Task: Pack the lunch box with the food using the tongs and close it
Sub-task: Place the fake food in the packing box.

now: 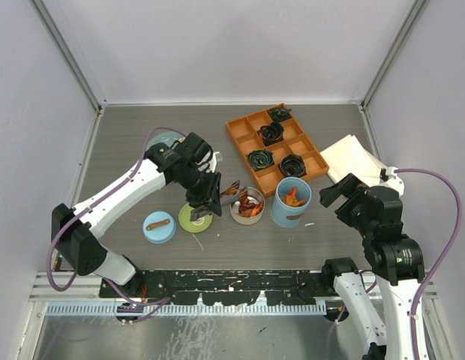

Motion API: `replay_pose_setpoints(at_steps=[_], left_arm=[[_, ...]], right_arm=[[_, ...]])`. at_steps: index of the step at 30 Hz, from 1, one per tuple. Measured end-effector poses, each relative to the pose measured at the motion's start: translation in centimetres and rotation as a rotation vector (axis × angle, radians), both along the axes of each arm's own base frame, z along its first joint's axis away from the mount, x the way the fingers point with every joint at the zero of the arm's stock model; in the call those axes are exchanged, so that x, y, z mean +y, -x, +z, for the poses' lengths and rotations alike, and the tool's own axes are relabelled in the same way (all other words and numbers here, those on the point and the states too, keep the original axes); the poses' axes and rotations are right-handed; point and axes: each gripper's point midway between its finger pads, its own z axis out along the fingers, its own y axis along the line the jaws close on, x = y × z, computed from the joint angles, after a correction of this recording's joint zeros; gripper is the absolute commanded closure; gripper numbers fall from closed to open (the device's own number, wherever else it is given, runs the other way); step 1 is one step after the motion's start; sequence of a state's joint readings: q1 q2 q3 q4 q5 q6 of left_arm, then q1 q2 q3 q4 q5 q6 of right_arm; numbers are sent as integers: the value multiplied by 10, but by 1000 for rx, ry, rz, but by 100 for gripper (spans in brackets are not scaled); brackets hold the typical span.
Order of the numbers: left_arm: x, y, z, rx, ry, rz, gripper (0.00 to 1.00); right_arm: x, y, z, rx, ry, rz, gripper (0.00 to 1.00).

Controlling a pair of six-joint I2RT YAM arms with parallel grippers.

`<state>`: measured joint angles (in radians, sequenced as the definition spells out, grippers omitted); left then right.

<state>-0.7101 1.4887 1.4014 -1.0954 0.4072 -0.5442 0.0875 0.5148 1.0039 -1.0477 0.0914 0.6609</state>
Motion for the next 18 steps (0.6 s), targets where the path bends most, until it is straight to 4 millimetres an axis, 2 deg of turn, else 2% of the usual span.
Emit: replay_pose_setpoints(at_steps=[6, 18], left_arm=[[-4, 2, -5, 14, -10, -11, 65], [-9, -1, 1, 4, 4, -5, 60]], right_arm=[[0, 0, -3, 8, 1, 0, 0], [0, 0, -4, 12, 2, 0, 0]])
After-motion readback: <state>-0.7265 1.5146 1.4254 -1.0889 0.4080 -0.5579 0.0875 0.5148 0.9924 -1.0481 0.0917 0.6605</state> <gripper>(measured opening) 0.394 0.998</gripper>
